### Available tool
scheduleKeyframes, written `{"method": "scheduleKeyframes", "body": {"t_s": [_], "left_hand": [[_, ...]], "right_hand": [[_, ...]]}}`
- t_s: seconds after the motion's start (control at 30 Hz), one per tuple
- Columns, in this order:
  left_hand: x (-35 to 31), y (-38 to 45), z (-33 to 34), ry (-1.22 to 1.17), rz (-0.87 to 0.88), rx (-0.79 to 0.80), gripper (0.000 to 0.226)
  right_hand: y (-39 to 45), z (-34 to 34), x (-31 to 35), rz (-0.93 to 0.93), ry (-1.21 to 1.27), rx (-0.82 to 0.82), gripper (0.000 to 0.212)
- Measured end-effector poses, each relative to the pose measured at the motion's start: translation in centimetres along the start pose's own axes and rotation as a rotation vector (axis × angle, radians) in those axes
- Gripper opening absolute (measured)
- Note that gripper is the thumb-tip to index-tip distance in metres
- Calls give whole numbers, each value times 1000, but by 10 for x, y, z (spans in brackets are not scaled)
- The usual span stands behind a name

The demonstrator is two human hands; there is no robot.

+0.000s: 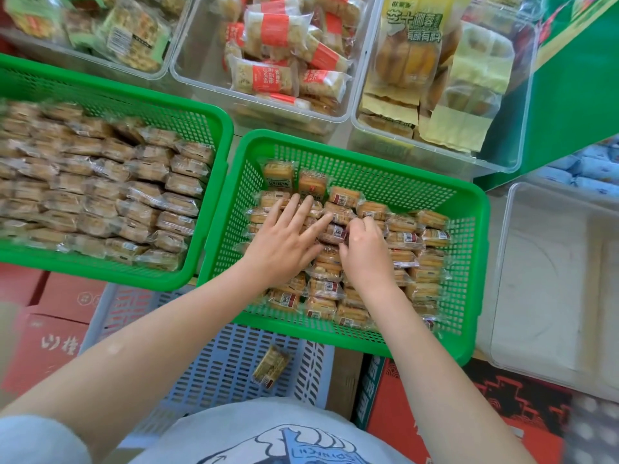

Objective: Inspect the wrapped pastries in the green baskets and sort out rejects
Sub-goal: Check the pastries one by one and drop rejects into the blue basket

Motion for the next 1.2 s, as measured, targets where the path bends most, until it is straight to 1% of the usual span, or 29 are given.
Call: {"method": "scheduleKeyframes", "body": {"t_s": [0.13, 0.2, 0.33, 0.43, 0.5, 0.57, 0.63, 0.67, 0.73, 0.77, 0.8, 0.9, 1.0, 1.07, 1.17, 1.2], "left_hand": [[6, -5, 9, -89, -9, -15, 60], [7, -4, 10, -107, -13, -5, 61], [8, -4, 7, -134, -24, 18, 61], [9, -1, 0, -179, -46, 99, 61], [8, 0, -13, -220, -63, 157, 62], [6, -3, -33, -391, -125, 157, 62], [3, -11, -58, -692, -248, 106, 60], [1, -17, -70, -885, -307, 89, 56], [-7, -31, -95, -1403, -374, 106, 45], [-12, -39, -104, -1652, -383, 120, 40], [-18, -48, -114, -1816, -379, 104, 36], [-33, -72, -134, -1947, -403, -28, 23], [-44, -93, -141, -2107, -446, -60, 28], [-47, -104, -140, -2109, -451, -65, 30], [-51, -119, -140, -2042, -435, -84, 29], [-53, -123, -141, -2022, -422, -84, 30]], "right_hand": [[-2, 1, 2, 10, -49, -15, 19], [-4, -3, 2, 11, -4, -6, 19], [-7, -25, -1, 95, 190, 34, 9], [-15, -47, -2, 193, 413, 109, 7], [-26, -60, -2, 228, 590, 89, 6], [-39, -71, -2, 263, 806, 35, 7], [-52, -80, -1, 303, 1122, 18, 10], [-60, -84, 0, 320, 1284, 20, 11], [-74, -89, 4, 355, 1548, 21, 13], [-81, -90, 6, 369, 1644, 27, 14], [-90, -90, 8, 372, 1712, 34, 15], [-114, -89, 19, 360, 1809, 57, 18], [-136, -88, 28, 348, 1854, 92, 23], [-149, -87, 31, 335, 1790, 99, 24], [-167, -86, 32, 307, 1661, 11, 17], [-172, -87, 33, 290, 1641, -10, 19]]}}
Point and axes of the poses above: each hand's wrist, its own y-axis towards the middle knuckle, its own z-axis out of the palm, x = y × z, the point moved 2 cm from there along y, towards the middle knuckle, and after that the axes turned 11 degrees about y, right-handed, at the moved point
